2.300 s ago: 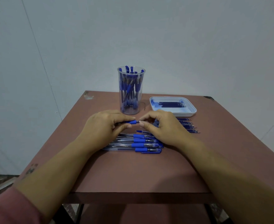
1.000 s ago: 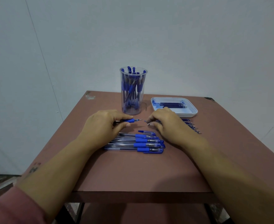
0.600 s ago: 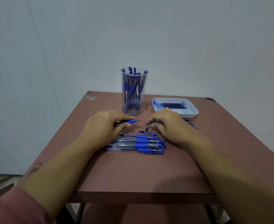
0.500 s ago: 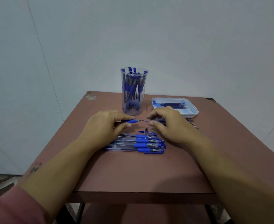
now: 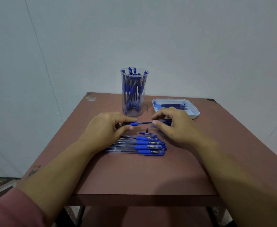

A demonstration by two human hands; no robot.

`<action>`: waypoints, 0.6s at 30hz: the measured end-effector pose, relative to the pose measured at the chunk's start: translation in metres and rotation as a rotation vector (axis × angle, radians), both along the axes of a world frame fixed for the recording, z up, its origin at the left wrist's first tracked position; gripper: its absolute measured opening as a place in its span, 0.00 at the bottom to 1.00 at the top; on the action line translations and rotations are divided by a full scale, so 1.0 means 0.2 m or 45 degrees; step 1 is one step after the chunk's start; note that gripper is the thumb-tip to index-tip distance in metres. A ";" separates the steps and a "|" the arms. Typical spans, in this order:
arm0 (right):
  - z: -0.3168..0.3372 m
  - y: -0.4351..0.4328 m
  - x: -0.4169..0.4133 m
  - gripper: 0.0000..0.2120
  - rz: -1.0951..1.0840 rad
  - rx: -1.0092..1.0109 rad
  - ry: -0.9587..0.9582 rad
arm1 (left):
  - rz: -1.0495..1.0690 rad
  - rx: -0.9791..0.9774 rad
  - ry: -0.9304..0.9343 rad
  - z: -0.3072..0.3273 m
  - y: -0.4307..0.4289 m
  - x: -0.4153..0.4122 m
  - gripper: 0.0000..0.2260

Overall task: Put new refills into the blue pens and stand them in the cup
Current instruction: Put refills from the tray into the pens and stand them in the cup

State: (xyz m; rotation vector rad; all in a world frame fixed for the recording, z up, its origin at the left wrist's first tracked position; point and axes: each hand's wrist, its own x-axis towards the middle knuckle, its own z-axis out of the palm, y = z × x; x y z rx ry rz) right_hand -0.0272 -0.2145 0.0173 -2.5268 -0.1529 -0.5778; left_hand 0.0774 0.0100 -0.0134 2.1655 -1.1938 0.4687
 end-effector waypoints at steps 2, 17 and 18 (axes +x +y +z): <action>0.00 0.03 0.00 0.08 0.050 0.016 -0.012 | -0.006 0.001 -0.014 0.00 0.00 -0.01 0.12; 0.00 0.08 0.01 0.09 0.147 -0.087 -0.038 | -0.021 0.023 -0.034 0.00 0.00 0.00 0.12; 0.00 0.07 0.01 0.08 0.129 -0.082 -0.036 | -0.019 0.023 -0.035 0.00 0.00 0.00 0.12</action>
